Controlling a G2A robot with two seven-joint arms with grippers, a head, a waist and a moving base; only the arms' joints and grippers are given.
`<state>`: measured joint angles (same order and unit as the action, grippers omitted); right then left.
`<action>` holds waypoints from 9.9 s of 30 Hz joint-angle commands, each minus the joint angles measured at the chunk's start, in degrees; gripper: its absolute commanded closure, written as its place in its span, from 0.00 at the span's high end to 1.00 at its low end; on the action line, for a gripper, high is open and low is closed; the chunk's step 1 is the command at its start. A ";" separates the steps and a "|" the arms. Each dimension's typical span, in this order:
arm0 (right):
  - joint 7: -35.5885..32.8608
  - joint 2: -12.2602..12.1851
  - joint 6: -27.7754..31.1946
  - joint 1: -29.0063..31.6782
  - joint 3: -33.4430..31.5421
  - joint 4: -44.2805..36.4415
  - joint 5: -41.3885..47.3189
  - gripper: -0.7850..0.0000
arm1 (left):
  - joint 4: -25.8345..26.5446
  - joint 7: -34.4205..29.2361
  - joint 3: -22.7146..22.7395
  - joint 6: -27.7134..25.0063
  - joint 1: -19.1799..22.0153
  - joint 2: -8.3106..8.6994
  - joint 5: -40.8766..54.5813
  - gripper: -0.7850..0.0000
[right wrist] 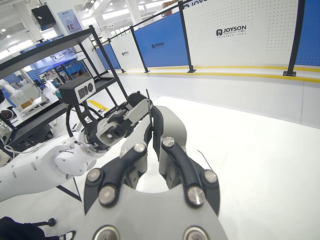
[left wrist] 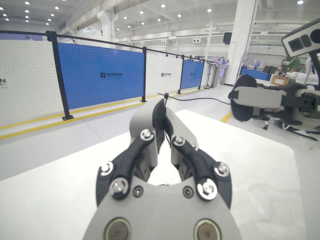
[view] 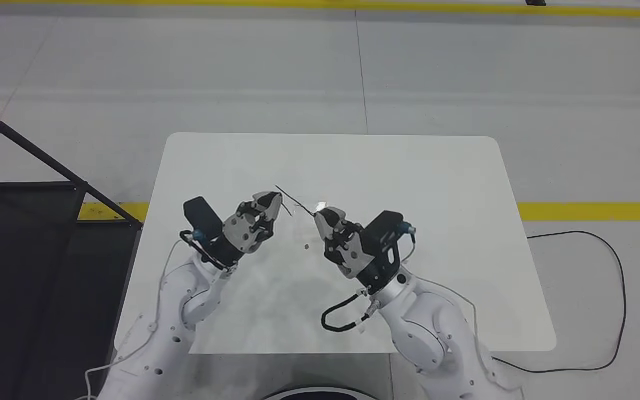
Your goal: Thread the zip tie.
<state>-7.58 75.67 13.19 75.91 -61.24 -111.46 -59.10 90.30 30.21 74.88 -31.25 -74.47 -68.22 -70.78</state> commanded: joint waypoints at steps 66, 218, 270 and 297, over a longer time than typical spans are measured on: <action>0.40 0.17 1.10 0.60 0.10 0.03 -1.14 0.00 | -1.04 -0.98 0.05 0.46 0.96 -0.46 0.83 0.00; 0.05 0.68 -0.01 -0.85 0.85 1.13 -0.41 0.00 | -0.82 -1.15 0.18 0.68 0.79 -0.58 1.19 0.00; 6.63 0.54 0.40 2.94 1.23 0.75 -4.44 0.00 | -0.82 -1.15 0.18 0.68 0.79 -0.58 1.19 0.00; 6.37 0.93 -0.44 1.76 1.83 1.50 -4.44 0.00 | -0.82 -1.15 0.18 0.68 0.79 -0.58 1.19 0.00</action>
<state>-1.33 76.59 12.68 77.62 -59.40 -109.96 -63.46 89.48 29.05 75.07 -30.57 -73.67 -68.80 -69.59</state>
